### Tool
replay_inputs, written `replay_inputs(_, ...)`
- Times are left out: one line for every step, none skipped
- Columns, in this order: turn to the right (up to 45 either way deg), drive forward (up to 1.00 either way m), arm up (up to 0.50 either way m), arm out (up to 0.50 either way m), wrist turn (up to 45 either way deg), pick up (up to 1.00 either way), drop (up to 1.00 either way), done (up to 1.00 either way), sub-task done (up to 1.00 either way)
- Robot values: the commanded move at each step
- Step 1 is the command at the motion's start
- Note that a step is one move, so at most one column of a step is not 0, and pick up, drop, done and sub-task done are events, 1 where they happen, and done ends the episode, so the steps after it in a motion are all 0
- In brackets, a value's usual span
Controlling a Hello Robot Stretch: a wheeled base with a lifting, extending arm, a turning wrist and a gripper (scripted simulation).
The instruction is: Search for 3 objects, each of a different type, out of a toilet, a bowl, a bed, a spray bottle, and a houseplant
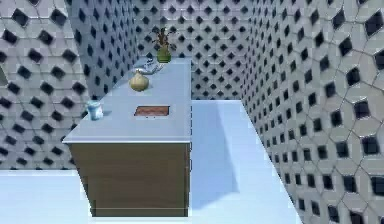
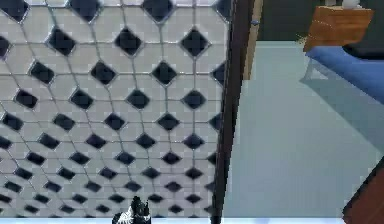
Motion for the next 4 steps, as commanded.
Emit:
replay_inputs(-45.0, 0.00, 0.00, 0.00, 0.0, 0.00, 0.00, 0.00, 0.00)
replay_inputs(-45.0, 0.00, 0.00, 0.00, 0.0, 0.00, 0.00, 0.00, 0.00)
replay_inputs(0.0, 0.90, 0.00, 0.00, 0.0, 0.00, 0.00, 0.00, 0.00)
replay_inputs(12.0, 0.00, 0.00, 0.00, 0.0, 0.00, 0.00, 0.00, 0.00)
